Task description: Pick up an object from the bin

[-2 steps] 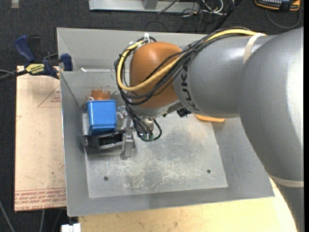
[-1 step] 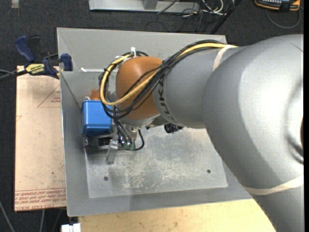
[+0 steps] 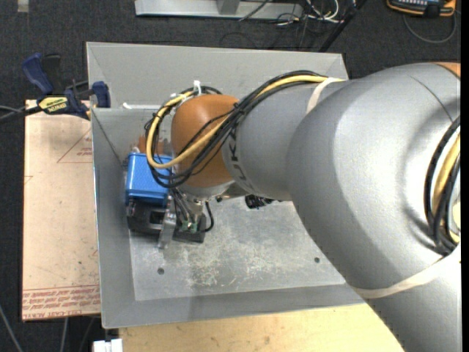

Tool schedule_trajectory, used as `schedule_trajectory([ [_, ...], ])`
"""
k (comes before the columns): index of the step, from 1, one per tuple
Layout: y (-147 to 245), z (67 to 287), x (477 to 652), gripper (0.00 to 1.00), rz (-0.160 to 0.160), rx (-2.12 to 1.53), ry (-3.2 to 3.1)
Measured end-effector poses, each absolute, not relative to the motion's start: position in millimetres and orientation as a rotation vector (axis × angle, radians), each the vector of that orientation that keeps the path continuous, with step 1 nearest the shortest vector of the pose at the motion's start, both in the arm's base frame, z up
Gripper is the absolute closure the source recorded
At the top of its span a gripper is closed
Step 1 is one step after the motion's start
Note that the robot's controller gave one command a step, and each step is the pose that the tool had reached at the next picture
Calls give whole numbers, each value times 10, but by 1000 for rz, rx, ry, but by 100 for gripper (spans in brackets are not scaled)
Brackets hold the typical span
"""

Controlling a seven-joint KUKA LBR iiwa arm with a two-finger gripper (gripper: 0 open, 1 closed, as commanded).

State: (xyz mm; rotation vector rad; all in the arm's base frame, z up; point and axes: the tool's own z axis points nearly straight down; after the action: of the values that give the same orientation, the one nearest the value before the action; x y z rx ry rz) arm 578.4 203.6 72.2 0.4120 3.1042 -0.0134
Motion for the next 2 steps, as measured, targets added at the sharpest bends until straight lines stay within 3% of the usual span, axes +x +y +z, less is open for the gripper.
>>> schedule_trajectory([
  [2, 2033, 746, 5777, 100, -13, 413, 3105],
])
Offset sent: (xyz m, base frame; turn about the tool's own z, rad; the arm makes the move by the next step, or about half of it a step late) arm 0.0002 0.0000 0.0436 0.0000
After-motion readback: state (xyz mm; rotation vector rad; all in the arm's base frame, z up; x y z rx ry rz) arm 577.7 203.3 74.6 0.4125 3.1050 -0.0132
